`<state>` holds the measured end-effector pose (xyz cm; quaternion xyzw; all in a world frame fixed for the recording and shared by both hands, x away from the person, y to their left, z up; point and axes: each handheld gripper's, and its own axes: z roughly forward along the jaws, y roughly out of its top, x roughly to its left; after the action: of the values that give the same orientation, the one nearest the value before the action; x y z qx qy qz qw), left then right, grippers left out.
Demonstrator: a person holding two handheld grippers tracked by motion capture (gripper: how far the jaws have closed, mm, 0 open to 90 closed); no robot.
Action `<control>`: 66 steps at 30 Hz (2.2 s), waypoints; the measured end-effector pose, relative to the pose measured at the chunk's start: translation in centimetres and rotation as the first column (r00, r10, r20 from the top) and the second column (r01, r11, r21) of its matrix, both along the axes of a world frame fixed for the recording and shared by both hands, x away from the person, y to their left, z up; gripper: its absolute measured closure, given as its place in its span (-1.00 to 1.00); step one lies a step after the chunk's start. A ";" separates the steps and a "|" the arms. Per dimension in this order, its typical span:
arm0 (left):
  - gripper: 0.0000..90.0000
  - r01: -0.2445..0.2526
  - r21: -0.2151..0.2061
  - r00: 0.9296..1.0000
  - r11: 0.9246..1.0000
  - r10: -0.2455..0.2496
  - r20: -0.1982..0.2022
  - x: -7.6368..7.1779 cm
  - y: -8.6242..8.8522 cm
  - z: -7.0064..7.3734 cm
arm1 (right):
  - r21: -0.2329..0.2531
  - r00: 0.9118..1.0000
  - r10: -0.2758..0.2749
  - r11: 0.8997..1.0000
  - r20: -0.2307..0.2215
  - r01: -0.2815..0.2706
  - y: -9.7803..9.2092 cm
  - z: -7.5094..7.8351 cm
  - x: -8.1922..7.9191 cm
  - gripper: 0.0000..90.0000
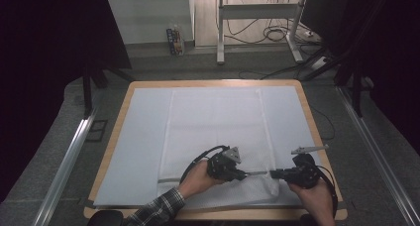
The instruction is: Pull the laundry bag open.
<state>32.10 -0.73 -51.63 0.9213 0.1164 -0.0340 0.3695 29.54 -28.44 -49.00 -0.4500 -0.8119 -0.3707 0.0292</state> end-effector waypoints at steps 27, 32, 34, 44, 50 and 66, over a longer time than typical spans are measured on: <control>0.94 -0.047 -0.025 0.999 0.999 0.046 -0.020 -0.4 2.9 -0.5 | -0.005 1.000 -0.003 1.000 0.013 0.003 -0.3 0.0 -0.1 0.90; 0.94 -0.048 -0.030 0.999 0.998 0.048 -0.025 -0.5 3.2 -0.5 | -0.001 1.000 0.003 1.000 0.016 -0.003 -0.2 0.0 -0.2 0.90; 0.94 -0.050 -0.025 0.999 0.998 0.049 -0.023 -0.5 3.4 -0.7 | -0.008 1.000 0.002 1.000 0.020 -0.002 -0.2 0.0 -0.3 0.90; 0.94 -0.065 -0.030 0.997 0.997 0.064 -0.050 -0.4 4.3 -1.2 | -0.034 0.999 0.008 0.999 0.037 -0.007 0.0 -0.1 -0.6 0.90; 0.94 -0.073 -0.032 0.996 0.997 0.071 -0.060 -0.5 5.0 -1.1 | -0.026 0.999 0.005 1.000 0.034 -0.004 -0.1 -0.2 -0.7 0.90; 0.94 -0.109 -0.042 0.992 0.993 0.106 -0.073 -1.4 6.3 -1.1 | -0.035 0.999 -0.001 0.999 0.035 0.002 -0.3 -0.2 -0.8 0.90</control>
<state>30.70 5.60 -52.73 0.9031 0.1782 -0.0491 0.3877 28.71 -28.71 -49.22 -0.4447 -0.8183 -0.3641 0.0068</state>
